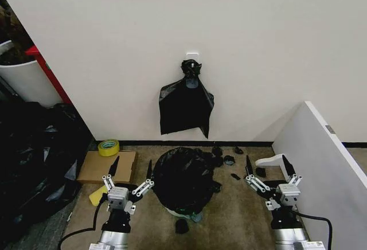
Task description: Place the garbage bag over the trash bin.
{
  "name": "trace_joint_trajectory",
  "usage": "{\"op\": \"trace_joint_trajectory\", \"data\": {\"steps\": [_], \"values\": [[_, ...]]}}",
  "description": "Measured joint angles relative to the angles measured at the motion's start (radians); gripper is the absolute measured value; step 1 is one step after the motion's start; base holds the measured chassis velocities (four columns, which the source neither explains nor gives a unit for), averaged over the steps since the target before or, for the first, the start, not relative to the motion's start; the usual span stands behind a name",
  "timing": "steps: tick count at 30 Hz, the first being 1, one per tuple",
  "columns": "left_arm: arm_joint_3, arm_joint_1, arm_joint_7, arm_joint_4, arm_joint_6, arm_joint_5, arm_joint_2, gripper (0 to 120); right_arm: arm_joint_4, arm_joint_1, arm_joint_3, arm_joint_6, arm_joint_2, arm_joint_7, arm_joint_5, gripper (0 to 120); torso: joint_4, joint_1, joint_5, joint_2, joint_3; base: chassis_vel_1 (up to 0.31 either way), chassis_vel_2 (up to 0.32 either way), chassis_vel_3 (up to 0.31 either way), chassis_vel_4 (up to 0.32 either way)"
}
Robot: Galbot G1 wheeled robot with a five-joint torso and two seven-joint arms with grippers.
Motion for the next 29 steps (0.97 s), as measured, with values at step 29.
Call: {"op": "trace_joint_trajectory", "data": {"steps": [29], "values": [[0.004, -0.006, -0.004, 0.001, 0.012, -0.012, 0.003, 100, -0.001, 0.005, -0.002, -0.006, -0.003, 0.003, 0.007, 100, 0.0, 0.0, -0.0001, 0.0, 0.0, 0.0, 0.0, 0.0, 0.0]]}}
